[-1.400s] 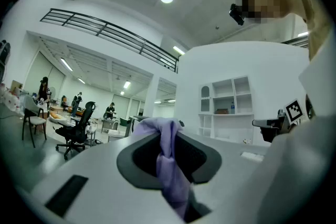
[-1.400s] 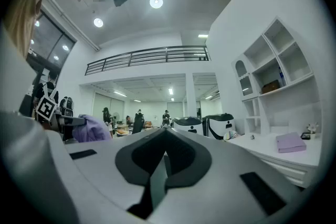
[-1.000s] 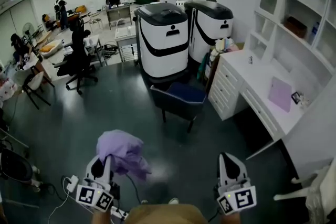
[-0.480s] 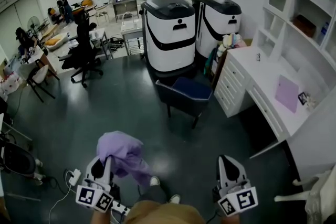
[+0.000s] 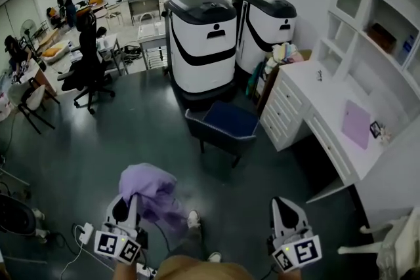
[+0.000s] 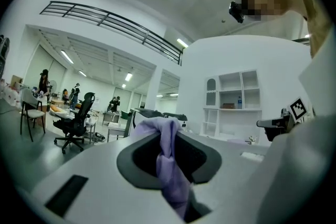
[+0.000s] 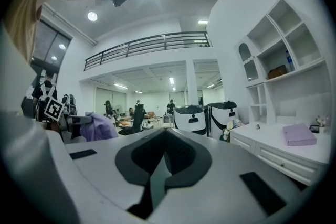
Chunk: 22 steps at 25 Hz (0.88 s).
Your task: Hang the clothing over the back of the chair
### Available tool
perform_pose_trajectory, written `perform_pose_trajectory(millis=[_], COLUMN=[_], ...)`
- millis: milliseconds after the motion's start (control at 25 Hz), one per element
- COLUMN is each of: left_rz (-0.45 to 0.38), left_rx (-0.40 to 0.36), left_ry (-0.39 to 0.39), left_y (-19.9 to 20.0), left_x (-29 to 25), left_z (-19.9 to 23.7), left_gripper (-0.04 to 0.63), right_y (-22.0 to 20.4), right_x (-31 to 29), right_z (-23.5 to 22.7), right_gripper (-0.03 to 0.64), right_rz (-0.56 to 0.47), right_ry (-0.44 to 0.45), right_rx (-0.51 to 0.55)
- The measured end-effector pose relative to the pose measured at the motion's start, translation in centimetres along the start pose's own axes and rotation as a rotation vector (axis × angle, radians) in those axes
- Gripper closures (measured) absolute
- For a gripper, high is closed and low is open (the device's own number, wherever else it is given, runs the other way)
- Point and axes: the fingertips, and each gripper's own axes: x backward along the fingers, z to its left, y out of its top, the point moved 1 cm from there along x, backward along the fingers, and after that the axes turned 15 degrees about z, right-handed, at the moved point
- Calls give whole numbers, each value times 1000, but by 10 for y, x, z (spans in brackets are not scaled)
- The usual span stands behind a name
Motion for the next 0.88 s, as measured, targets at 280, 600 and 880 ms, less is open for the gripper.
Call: perform_pose_trajectory(millis=[280, 600, 880], left_rz=[7, -2, 52], left_rx=[-61, -55, -32], left_ry=[-38, -106, -174], left_y=[50, 93, 93], left_x=[-118, -205, -259], left_z=[58, 114, 122], left_gripper=[540, 540, 540], right_y=[68, 116, 126], right_x=[-113, -209, -232], right_z=[-17, -6, -25], right_gripper=[614, 614, 614], right_rz=[5, 19, 39], right_ry=[-36, -64, -134], right_rx=[41, 52, 20])
